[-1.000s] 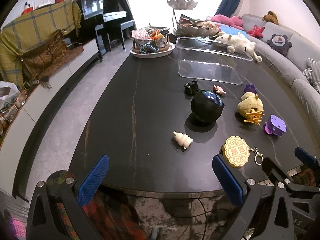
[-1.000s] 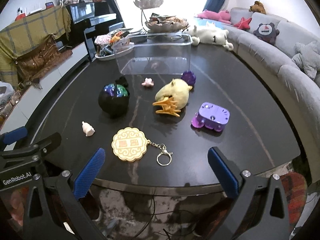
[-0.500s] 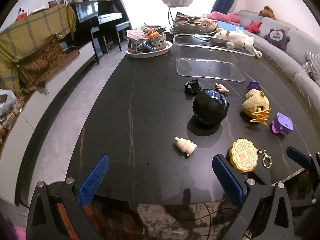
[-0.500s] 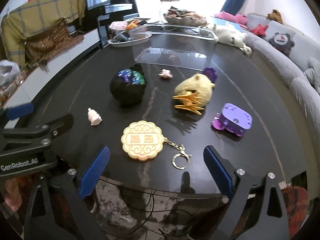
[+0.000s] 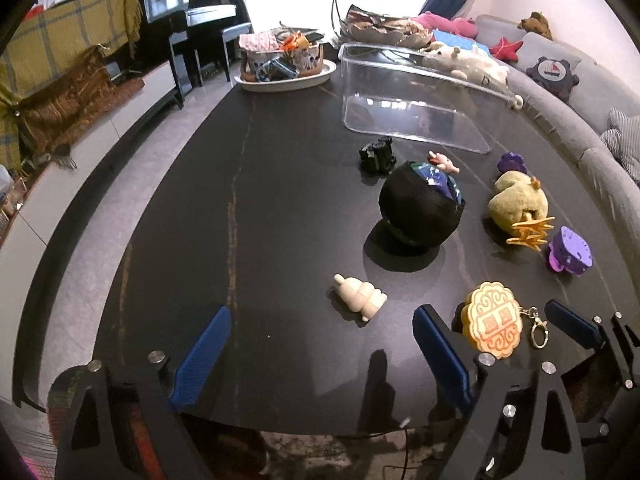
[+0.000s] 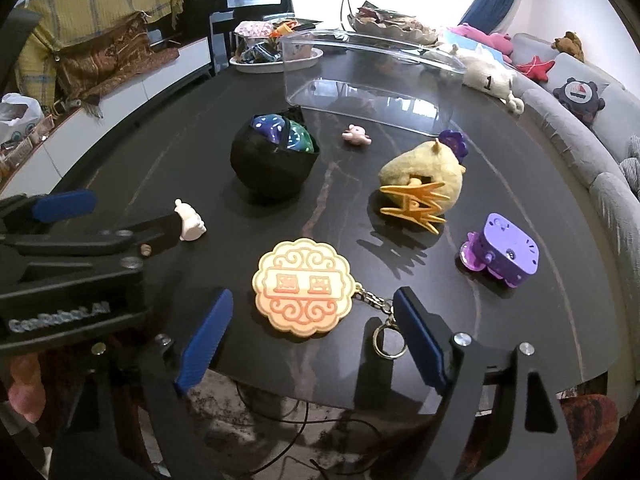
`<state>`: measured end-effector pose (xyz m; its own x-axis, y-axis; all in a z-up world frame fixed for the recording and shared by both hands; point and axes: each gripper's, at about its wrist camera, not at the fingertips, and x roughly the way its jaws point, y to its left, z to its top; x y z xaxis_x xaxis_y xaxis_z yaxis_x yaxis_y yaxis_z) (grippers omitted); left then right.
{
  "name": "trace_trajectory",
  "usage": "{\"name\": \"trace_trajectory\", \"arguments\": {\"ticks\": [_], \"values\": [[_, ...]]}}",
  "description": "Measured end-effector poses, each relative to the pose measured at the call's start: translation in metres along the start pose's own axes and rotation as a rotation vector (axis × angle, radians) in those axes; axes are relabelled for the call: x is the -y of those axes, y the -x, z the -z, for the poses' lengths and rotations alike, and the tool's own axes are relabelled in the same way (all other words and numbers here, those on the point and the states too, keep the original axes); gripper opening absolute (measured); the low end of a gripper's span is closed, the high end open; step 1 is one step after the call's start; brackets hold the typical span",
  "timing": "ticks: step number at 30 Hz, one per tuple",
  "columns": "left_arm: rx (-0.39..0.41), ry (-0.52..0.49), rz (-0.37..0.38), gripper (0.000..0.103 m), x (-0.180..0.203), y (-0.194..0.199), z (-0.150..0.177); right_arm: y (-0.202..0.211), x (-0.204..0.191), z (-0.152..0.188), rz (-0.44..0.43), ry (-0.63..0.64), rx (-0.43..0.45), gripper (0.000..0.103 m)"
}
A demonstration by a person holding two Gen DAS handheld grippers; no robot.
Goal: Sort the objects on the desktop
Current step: 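Grasp the white figurine with the left tool while the right tool grasps the mooncake keychain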
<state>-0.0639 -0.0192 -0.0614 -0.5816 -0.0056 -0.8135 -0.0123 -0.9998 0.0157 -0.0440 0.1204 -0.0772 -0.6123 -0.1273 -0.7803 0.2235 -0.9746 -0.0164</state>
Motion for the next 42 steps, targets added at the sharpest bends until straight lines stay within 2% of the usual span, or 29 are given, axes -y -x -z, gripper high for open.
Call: {"name": "trace_trajectory", "arguments": {"ticks": [4,9,14,19,27,29,31,34,38,42], "values": [[0.015,-0.011,-0.015,0.09,0.004,-0.005,0.0,-0.003,-0.001,0.0,-0.004,0.004,0.004,0.079],[0.018,-0.027,-0.07,0.09,0.009,-0.014,0.0,-0.008,-0.001,-0.002,-0.001,0.004,0.007,0.076],[0.036,-0.022,-0.095,0.085,0.009,-0.015,0.001,-0.013,0.001,-0.001,0.002,0.005,-0.003,0.072],[0.02,-0.008,-0.053,0.075,0.009,-0.02,0.0,-0.017,0.001,-0.003,-0.008,0.008,-0.001,0.068],[0.01,-0.021,-0.074,0.072,0.013,-0.028,0.001,-0.017,0.001,-0.003,-0.008,0.012,0.001,0.06],[0.006,-0.014,-0.06,0.066,0.014,-0.029,0.001,-0.017,0.001,-0.003,-0.007,0.011,0.002,0.06],[-0.004,-0.023,-0.04,0.055,0.017,-0.03,0.001,-0.017,0.002,-0.003,-0.005,0.009,0.0,0.06],[-0.003,-0.029,-0.024,0.045,0.019,-0.03,0.003,-0.016,0.002,-0.003,0.0,0.011,-0.003,0.06],[-0.015,-0.018,-0.018,0.041,0.018,-0.029,0.002,-0.014,0.003,-0.002,0.014,0.01,-0.006,0.06],[0.005,-0.01,-0.023,0.032,0.015,-0.022,0.002,-0.011,0.004,-0.002,0.016,0.007,-0.001,0.06]]}}
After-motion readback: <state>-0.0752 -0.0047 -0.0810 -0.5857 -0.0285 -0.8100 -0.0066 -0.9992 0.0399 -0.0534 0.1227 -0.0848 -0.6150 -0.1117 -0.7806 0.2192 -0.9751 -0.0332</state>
